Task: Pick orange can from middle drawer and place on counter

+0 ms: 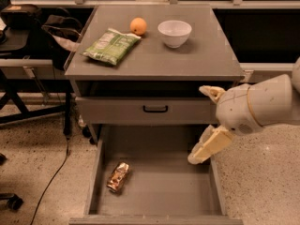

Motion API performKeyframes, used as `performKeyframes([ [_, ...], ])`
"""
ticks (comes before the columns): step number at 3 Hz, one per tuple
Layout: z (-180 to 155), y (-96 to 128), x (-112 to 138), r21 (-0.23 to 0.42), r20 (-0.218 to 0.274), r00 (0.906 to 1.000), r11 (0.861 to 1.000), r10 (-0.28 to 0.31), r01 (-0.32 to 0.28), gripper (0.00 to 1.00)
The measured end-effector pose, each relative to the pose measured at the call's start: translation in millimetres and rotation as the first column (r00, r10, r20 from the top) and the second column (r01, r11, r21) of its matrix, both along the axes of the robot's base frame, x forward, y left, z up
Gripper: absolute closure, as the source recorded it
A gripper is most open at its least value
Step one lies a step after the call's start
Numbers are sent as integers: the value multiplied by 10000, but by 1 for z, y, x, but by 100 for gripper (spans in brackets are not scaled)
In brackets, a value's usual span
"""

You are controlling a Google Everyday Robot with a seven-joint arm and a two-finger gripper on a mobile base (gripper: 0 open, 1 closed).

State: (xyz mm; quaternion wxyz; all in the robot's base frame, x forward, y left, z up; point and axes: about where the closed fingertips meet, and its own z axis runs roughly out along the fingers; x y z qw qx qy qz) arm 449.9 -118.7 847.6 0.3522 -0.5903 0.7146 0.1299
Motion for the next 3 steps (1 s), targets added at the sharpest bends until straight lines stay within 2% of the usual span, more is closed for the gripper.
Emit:
performKeyframes([
  [1,-30,26,-10,-26,-15,9909,9909,1343,-1343,0],
  [2,-49,40,-12,-323,-253,9824,9821,1851,-1858,0],
  [3,-49,40,-12,-334,-250,9822,9818,1862,-1870,0],
])
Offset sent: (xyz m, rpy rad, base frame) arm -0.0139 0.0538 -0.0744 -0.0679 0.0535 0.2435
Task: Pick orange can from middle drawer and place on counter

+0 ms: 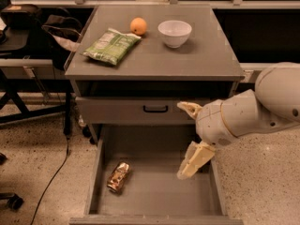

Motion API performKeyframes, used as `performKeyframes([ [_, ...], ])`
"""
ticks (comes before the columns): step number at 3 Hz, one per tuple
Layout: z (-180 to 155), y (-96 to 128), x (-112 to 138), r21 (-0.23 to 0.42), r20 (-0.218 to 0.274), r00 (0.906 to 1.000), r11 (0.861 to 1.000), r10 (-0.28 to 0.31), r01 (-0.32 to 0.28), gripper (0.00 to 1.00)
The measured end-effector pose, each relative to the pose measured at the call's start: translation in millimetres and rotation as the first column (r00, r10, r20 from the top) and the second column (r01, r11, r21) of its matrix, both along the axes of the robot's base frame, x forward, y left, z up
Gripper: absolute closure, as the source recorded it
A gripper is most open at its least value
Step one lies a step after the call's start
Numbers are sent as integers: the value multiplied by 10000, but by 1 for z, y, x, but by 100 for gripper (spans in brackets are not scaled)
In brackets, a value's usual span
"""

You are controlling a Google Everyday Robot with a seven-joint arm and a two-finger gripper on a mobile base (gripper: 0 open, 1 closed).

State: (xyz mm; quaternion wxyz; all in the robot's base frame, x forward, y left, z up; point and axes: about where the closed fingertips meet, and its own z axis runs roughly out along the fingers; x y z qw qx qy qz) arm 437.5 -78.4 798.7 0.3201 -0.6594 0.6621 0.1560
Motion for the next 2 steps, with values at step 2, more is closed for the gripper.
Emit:
performKeyframes([
  [2,-36,23,12,1113,-446,9927,9869,-1122,1165,0],
])
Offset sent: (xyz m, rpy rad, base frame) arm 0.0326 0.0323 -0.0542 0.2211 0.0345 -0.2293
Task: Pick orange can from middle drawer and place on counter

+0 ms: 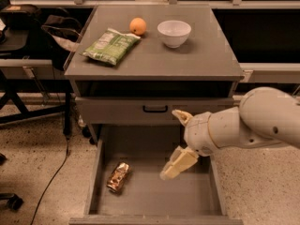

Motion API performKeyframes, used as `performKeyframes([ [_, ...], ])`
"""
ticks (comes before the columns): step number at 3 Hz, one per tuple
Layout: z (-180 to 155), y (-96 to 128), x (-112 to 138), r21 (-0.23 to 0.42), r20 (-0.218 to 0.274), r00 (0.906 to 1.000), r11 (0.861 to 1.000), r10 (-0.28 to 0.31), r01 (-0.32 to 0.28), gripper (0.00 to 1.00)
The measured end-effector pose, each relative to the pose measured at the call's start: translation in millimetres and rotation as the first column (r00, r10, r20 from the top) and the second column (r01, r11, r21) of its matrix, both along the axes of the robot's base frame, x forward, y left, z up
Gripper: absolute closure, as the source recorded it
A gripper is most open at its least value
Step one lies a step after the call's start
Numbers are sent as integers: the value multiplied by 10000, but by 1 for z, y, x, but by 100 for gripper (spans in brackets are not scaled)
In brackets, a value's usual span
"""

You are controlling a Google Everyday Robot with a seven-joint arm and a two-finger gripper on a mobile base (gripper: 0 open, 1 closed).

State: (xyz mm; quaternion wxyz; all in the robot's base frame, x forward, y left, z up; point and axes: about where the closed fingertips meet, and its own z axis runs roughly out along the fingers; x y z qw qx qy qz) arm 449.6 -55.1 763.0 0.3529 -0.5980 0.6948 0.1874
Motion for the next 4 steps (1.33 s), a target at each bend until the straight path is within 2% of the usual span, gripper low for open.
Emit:
performKeyframes([
  [1,-22,22,24,416,-222,9952,9945,-950,958,0],
  [2,-43,39,42,266,-490,9848,9854,-1669,1684,0],
  [3,-64,56,52,42,-1027,9796,9847,-1726,1739,0],
  [4,-64,61,53,44,-1073,9799,9856,-1679,1693,0],
])
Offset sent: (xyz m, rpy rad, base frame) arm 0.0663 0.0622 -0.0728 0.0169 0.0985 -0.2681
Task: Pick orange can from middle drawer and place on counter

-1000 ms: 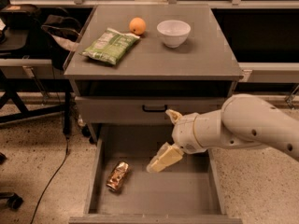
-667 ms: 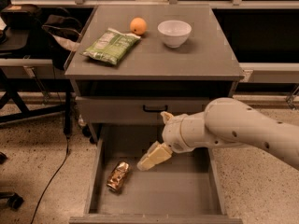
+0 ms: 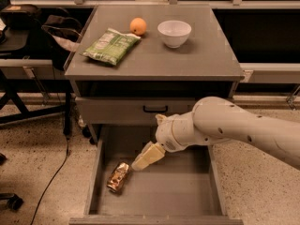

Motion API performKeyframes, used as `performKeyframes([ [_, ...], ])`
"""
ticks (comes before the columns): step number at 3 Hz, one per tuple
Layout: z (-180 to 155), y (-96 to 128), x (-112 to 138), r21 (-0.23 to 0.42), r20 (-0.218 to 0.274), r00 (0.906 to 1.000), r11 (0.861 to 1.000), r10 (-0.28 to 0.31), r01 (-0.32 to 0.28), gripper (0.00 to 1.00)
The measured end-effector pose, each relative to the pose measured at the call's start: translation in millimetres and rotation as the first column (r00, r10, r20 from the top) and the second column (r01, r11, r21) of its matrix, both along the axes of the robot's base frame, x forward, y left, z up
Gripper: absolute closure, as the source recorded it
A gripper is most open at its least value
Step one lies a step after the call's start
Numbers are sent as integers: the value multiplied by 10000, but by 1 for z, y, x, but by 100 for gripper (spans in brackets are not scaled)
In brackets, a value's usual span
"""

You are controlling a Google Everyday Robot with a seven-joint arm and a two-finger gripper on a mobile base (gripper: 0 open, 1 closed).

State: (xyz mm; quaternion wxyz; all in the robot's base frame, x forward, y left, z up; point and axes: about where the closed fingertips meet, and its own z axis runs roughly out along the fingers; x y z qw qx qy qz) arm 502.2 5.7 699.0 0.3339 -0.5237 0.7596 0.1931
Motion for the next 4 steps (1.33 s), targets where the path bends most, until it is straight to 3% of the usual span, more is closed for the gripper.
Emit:
performKeyframes([
  [1,0,4,-4,-136,74,9999,9998,-120,121,0],
  [2,-33,20,-5,326,66,9992,9987,-393,391,0],
  [4,-94,55,-5,461,-52,9983,9973,-578,580,0],
])
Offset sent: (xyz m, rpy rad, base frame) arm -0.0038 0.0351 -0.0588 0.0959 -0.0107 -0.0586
